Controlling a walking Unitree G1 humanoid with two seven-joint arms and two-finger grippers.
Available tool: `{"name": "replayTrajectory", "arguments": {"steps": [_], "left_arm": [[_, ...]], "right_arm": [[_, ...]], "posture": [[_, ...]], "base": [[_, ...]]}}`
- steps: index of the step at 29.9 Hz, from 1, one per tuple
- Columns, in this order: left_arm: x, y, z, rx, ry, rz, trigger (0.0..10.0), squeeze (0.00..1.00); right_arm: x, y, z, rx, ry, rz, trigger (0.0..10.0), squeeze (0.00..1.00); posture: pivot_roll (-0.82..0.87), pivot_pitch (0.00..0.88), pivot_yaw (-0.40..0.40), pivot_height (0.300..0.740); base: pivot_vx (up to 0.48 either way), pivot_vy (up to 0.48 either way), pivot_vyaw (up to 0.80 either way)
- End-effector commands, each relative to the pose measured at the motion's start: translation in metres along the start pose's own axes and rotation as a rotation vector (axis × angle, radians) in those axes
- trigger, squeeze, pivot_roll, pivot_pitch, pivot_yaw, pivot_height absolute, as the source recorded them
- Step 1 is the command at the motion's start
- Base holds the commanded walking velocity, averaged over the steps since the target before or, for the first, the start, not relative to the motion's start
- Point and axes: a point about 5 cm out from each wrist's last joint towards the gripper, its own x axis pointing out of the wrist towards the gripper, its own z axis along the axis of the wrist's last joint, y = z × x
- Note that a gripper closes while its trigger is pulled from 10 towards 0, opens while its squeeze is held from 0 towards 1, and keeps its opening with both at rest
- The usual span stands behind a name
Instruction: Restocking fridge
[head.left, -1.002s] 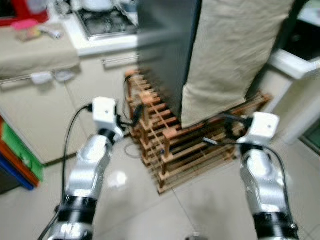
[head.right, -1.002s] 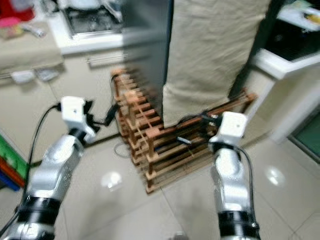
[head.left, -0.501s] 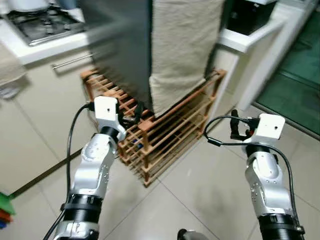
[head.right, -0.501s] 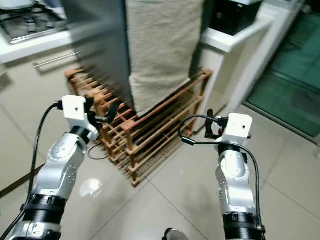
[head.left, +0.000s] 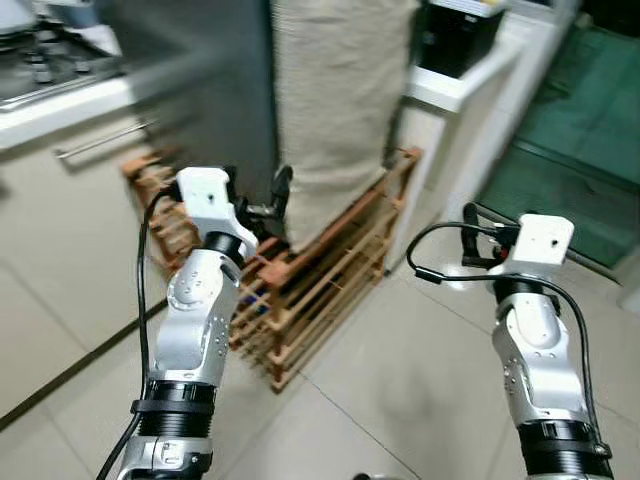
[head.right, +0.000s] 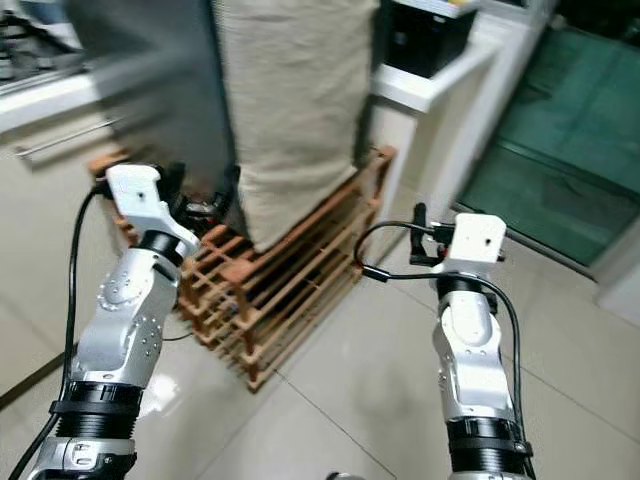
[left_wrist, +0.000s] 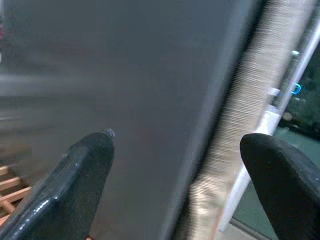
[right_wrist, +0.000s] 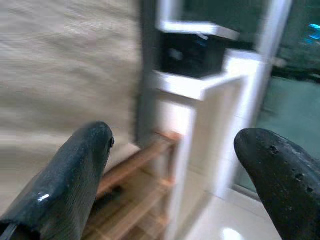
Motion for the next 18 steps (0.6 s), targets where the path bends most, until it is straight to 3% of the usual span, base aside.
{"name": "replayTrajectory", "arguments": {"steps": [1, 6, 14, 18], "left_arm": [[0.001, -0.011, -0.004, -0.038, 0.017, -0.026, 10.0, 0.0], [-0.001, -0.019, -0.004, -0.02, 0.023, -0.073, 10.0, 0.0], [0.007, -0.019, -0.005, 0.05, 0.056, -0.085, 10.0, 0.0], [0.009, -0.022, -0.003, 0.025, 0.047, -0.131, 10.0, 0.0]], "right_arm": [[-0.002, -0.012, -0.001, -0.026, 0.005, -0.034, 10.0, 0.25], [-0.004, -0.015, -0.004, -0.033, 0.018, -0.035, 10.0, 0.25], [-0.005, -0.016, -0.006, -0.031, 0.03, -0.05, 10.0, 0.25], [-0.008, -0.017, -0.005, -0.04, 0.028, -0.045, 10.0, 0.25]], "posture": [[-0.08, 0.0, -0.004, 0.74], [-0.07, 0.0, -0.006, 0.74], [-0.08, 0.0, 0.001, 0.74], [-0.1, 0.0, 0.006, 0.74]], "base": [[0.0, 0.48, 0.0], [0.0, 0.48, 0.0], [0.0, 0.0, -0.8], [0.0, 0.0, -0.79]]}}
